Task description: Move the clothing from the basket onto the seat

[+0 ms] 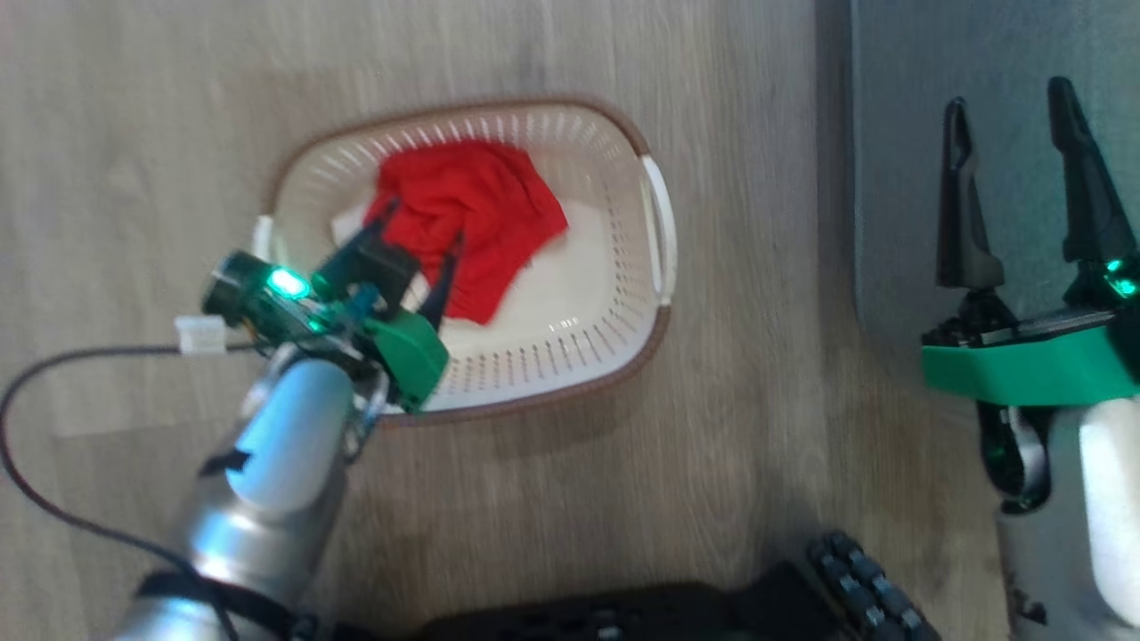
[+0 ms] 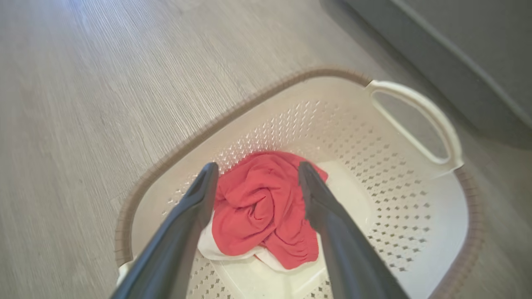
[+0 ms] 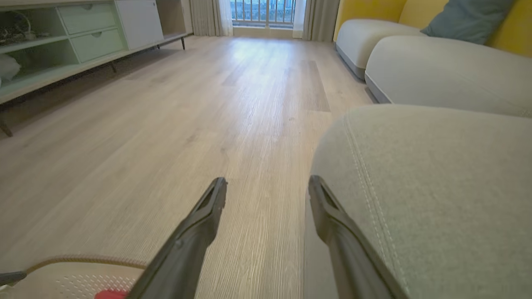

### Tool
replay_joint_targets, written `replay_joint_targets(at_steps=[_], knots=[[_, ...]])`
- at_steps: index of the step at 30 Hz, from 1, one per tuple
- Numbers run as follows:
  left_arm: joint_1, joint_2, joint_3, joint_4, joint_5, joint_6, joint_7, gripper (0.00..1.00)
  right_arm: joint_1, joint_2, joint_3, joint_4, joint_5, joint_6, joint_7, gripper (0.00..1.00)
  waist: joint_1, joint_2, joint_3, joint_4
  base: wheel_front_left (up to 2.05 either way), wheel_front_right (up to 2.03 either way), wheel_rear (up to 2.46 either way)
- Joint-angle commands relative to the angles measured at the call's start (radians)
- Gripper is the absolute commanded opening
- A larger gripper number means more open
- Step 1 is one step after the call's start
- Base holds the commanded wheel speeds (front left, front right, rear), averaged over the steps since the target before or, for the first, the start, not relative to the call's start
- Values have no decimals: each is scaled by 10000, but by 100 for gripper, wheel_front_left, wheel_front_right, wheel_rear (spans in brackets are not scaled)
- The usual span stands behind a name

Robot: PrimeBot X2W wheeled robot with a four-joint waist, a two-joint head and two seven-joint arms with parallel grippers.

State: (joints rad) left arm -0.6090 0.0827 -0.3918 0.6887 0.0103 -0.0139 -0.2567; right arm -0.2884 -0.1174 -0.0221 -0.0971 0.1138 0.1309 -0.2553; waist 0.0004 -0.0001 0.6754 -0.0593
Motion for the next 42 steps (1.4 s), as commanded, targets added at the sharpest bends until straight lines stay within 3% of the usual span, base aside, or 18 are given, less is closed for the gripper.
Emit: replay_joint_targets(at_steps=[1,9,17,28,32,40,41,42], knots=[[-374,429,173,209,155,57,-51,100,92,191,288,-436,-110,-2,-65,100,-4,1,1406,-813,0,0,0],[-1929,1121,-304,1839,630,64,-51,100,-157,567,791,-740,-129,-2,-65,100,-4,1,2606,-1601,0,0,0],[-3221,1434,-621,3482,777,-107,-51,100,-358,664,1085,-870,100,-2,-65,100,-4,1,3281,-2178,0,0,0],[-4656,1427,-765,5720,770,481,210,100,-13,670,1291,-907,512,-2,-65,100,-4,1,3620,-2516,0,0,0],[-4898,1389,-923,5898,814,395,715,100,63,671,1342,-980,542,-2,-65,100,-4,1,3688,-2571,0,0,0],[-4836,1393,-1370,6006,928,-349,2160,100,115,671,1385,-1067,570,-2,-65,100,-4,1,3758,-2597,0,0,0],[-4800,1394,-1362,6009,872,-438,2275,33,110,671,1395,-1052,567,-2,-65,100,-4,1,3750,-2600,0,0,0],[-4785,1404,-1351,6011,825,-470,2273,0,92,671,1408,-1039,567,-2,-65,100,-4,1,3738,-2606,0,0,0]])
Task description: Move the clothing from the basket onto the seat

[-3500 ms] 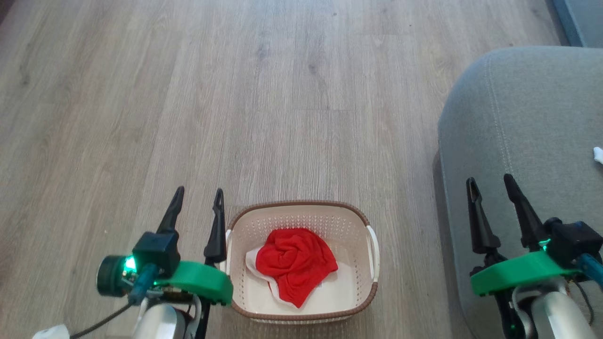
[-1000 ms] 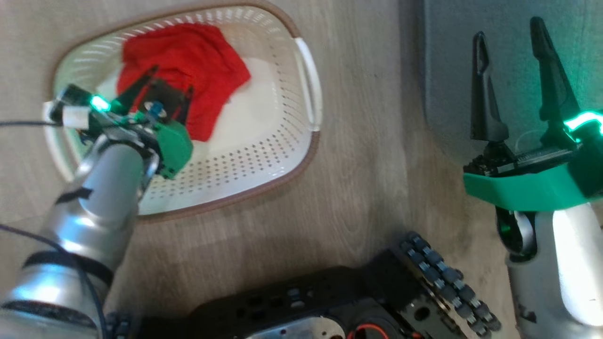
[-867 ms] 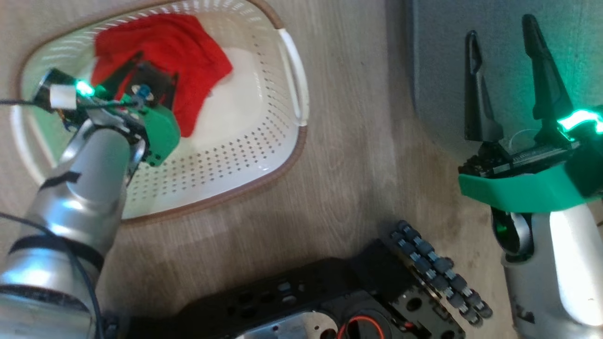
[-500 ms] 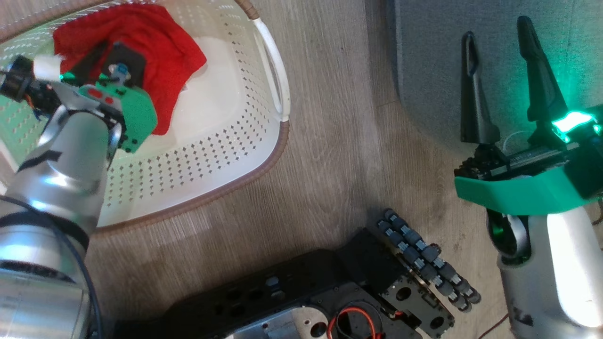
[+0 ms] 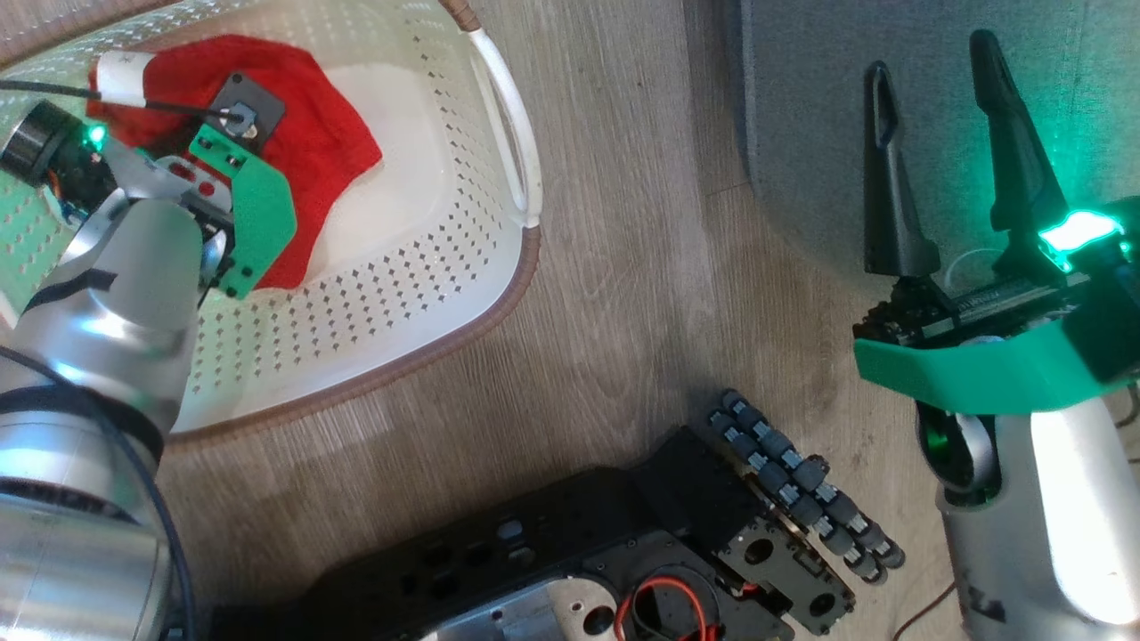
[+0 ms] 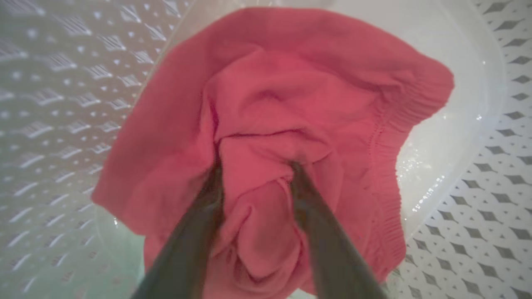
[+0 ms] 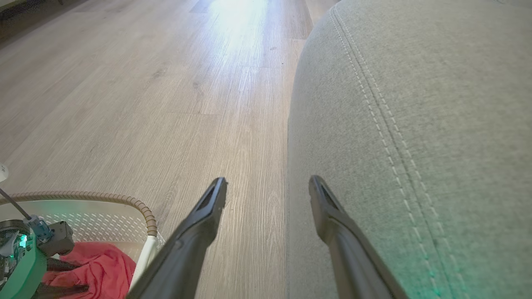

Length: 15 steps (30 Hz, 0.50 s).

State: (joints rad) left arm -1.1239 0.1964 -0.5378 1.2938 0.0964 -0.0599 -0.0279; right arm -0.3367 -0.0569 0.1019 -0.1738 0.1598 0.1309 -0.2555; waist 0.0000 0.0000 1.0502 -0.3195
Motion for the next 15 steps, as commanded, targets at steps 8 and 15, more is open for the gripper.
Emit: replay_joint_targets(at_steps=[8,15], knots=[[532,356,14,-34,-199,-54,-176,0,322,66,172,-211,85,-2,-63,100,0,0,-193,-43,0,0,0],[776,437,64,-32,-443,-63,-491,0,-220,66,392,-30,207,-2,-63,100,0,0,-595,-135,0,0,0]])
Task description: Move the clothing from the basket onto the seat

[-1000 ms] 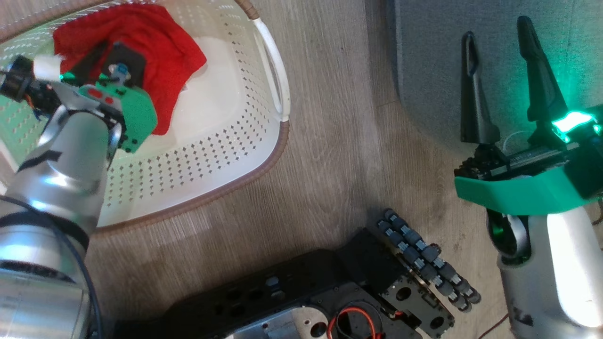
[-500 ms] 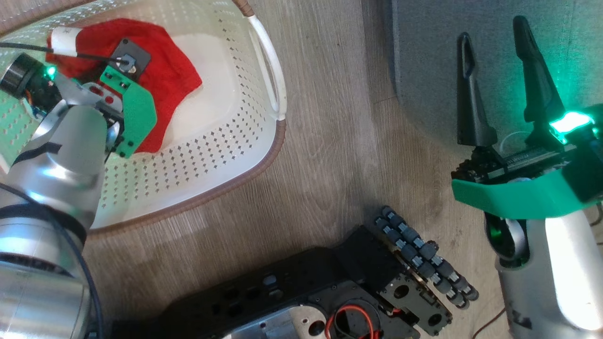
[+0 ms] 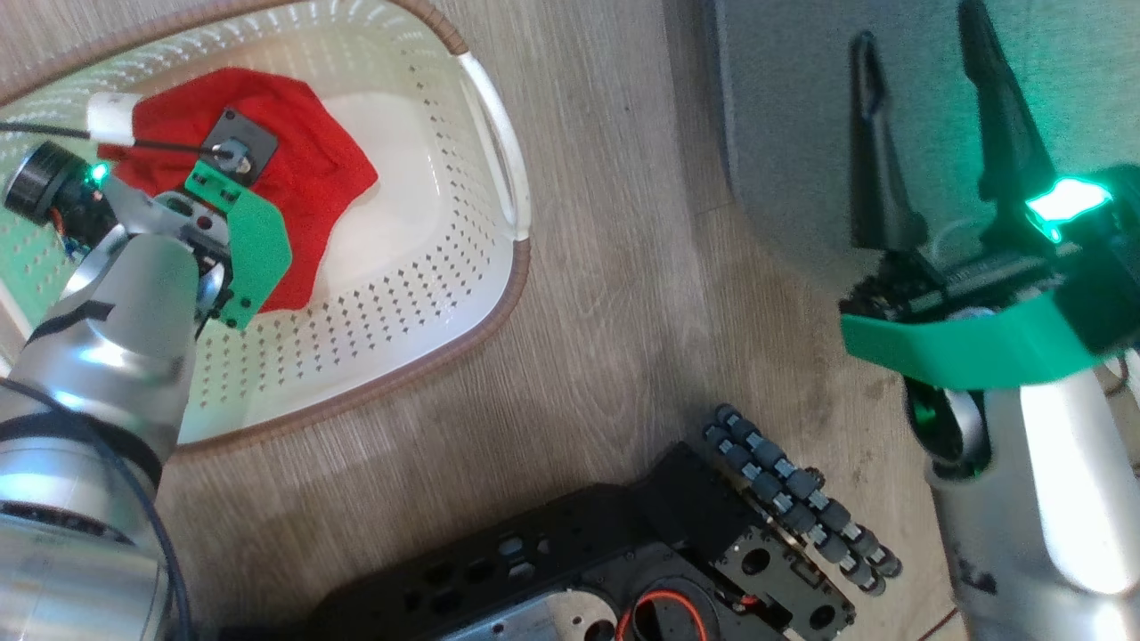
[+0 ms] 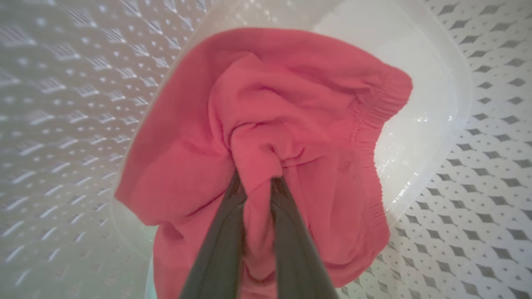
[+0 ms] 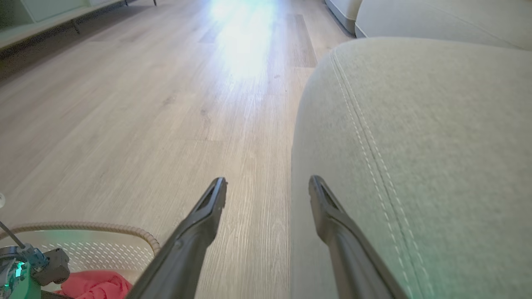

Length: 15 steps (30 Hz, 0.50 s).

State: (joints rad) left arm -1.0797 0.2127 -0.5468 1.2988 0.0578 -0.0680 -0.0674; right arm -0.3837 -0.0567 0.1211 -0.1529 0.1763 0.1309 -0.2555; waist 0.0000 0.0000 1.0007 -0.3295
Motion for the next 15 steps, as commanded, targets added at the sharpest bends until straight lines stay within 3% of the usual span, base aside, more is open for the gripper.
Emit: replay_joint_targets(at_steps=[1,5,15], knots=[[346,290,187,-82,-151,18,-266,0,9,64,322,-120,30,-2,-63,100,0,0,-270,-72,0,0,0],[458,110,188,-82,-268,35,-598,0,-223,64,237,77,-24,-2,-63,100,0,0,-765,141,0,0,0],[1456,-918,54,-91,-649,-93,-1680,0,-65,-27,-80,700,-630,-2,-63,100,0,0,-3250,1328,0,0,0]])
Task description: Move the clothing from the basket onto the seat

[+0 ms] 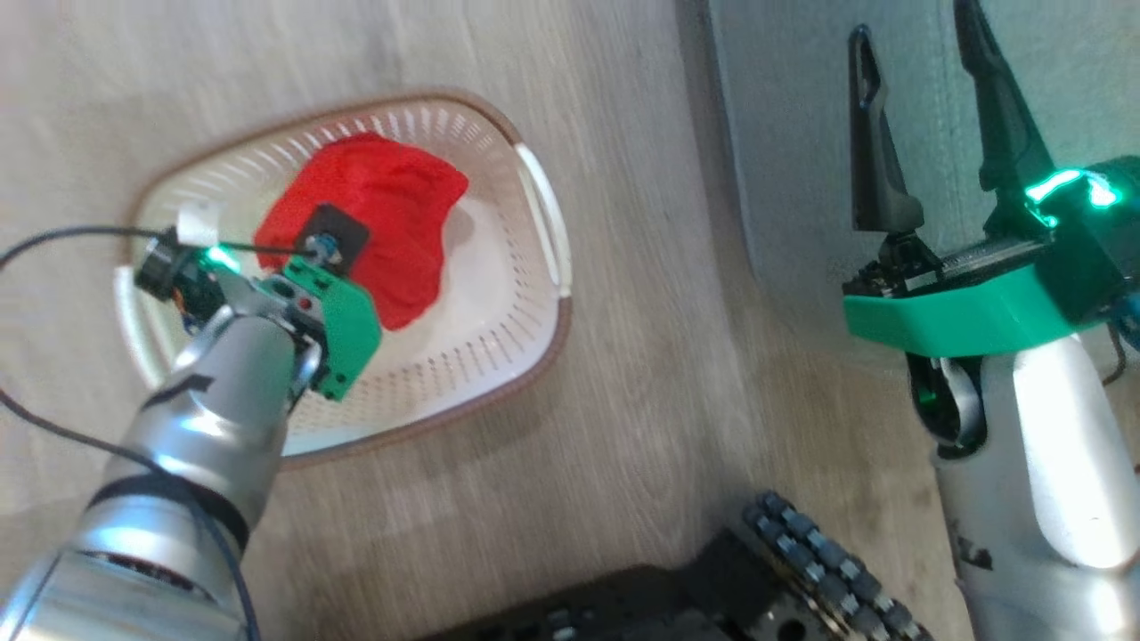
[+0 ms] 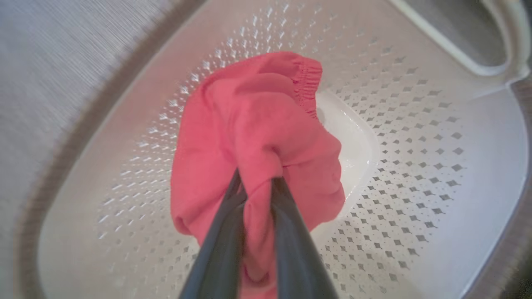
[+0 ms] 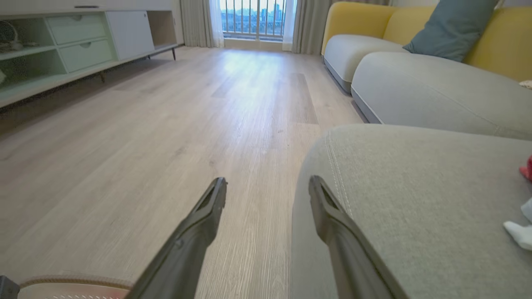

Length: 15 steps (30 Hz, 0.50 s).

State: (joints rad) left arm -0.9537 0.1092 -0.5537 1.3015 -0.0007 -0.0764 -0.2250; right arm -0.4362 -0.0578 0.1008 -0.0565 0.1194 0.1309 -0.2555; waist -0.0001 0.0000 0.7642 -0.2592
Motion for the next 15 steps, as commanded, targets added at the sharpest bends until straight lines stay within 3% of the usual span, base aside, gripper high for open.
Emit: replay_joint_targets(at_steps=[1,6,15], knots=[[312,37,127,-144,-122,-23,-180,0,517,-75,81,-191,-66,-2,-63,100,1,0,-1151,756,0,0,0],[968,-255,291,-527,-548,-58,-351,0,788,-379,37,110,-35,-2,-63,100,1,0,-2377,1296,0,0,0],[2607,-402,1183,-3504,-1522,115,-365,0,1417,-811,-54,537,213,-2,-63,100,1,0,-4328,1966,0,0,0]])
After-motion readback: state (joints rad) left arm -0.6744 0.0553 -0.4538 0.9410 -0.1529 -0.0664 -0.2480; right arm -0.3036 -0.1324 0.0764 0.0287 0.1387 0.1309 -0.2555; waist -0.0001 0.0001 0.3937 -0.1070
